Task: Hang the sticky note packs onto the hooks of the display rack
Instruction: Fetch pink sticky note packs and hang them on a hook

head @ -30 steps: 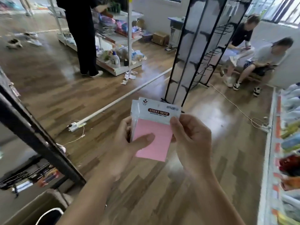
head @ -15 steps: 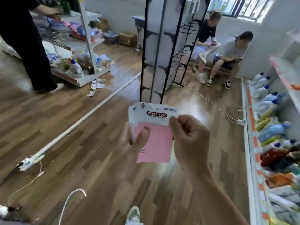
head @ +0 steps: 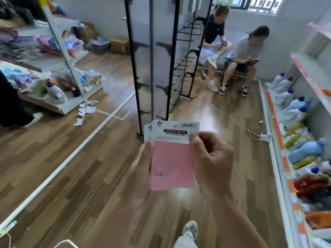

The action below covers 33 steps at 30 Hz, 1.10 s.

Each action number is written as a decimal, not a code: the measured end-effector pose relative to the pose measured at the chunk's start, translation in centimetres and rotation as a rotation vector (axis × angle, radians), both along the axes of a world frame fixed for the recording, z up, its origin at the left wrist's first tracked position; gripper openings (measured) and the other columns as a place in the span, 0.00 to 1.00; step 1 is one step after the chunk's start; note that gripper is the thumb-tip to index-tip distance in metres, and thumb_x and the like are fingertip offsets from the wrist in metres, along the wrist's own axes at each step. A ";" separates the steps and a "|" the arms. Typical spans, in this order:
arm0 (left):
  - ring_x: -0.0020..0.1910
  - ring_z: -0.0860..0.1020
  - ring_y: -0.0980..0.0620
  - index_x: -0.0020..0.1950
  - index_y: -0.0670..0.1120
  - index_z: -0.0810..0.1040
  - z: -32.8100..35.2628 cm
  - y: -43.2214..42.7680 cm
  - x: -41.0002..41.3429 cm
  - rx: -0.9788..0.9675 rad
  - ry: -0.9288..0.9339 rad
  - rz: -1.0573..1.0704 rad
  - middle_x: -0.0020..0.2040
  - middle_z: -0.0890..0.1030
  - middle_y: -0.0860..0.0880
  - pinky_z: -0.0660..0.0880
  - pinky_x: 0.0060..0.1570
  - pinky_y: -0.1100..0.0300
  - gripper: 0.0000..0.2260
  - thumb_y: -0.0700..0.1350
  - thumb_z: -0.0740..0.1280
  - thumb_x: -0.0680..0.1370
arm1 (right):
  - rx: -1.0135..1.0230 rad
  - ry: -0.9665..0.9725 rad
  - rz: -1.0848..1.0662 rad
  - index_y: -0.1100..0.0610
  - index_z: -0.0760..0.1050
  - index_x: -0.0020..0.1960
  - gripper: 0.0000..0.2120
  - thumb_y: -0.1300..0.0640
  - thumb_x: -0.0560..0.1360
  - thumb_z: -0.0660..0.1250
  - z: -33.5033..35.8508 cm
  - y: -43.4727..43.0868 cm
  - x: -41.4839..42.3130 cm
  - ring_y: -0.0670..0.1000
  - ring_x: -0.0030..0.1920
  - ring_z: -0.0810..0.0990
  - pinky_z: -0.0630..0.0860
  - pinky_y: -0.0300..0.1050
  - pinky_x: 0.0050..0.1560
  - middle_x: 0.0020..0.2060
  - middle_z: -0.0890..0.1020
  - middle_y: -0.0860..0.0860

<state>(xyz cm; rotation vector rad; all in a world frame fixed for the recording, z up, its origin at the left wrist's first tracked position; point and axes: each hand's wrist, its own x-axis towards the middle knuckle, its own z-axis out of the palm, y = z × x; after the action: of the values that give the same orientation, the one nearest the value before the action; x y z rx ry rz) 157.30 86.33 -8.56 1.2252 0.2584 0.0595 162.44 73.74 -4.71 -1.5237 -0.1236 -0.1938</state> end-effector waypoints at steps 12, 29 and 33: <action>0.53 0.83 0.42 0.68 0.47 0.72 2.8 -4.7 26.5 -0.060 0.038 0.116 0.57 0.83 0.41 0.81 0.49 0.43 0.31 0.68 0.58 0.74 | 0.027 -0.086 0.014 0.54 0.77 0.34 0.13 0.62 0.77 0.66 1.1 -3.0 27.9 0.40 0.26 0.71 0.68 0.35 0.27 0.23 0.76 0.42; 0.57 0.82 0.43 0.68 0.51 0.71 3.8 -0.8 64.1 -0.041 -0.035 0.180 0.60 0.81 0.44 0.81 0.52 0.46 0.35 0.71 0.63 0.69 | 0.008 -0.228 0.108 0.53 0.77 0.36 0.09 0.57 0.76 0.66 3.1 1.0 66.4 0.41 0.29 0.71 0.69 0.38 0.30 0.28 0.77 0.42; 0.54 0.83 0.47 0.69 0.54 0.71 5.1 -0.6 72.2 -0.027 -0.078 0.153 0.58 0.83 0.47 0.81 0.47 0.52 0.33 0.70 0.63 0.69 | 0.042 -0.244 0.111 0.52 0.77 0.36 0.09 0.55 0.75 0.66 4.3 1.0 74.8 0.42 0.29 0.72 0.70 0.39 0.30 0.28 0.78 0.44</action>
<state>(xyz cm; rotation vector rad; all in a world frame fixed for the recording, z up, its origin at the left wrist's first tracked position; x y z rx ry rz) 229.50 85.78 -3.43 1.1721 0.2833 0.2351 237.23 74.78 -0.44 -1.4432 -0.3949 -0.2909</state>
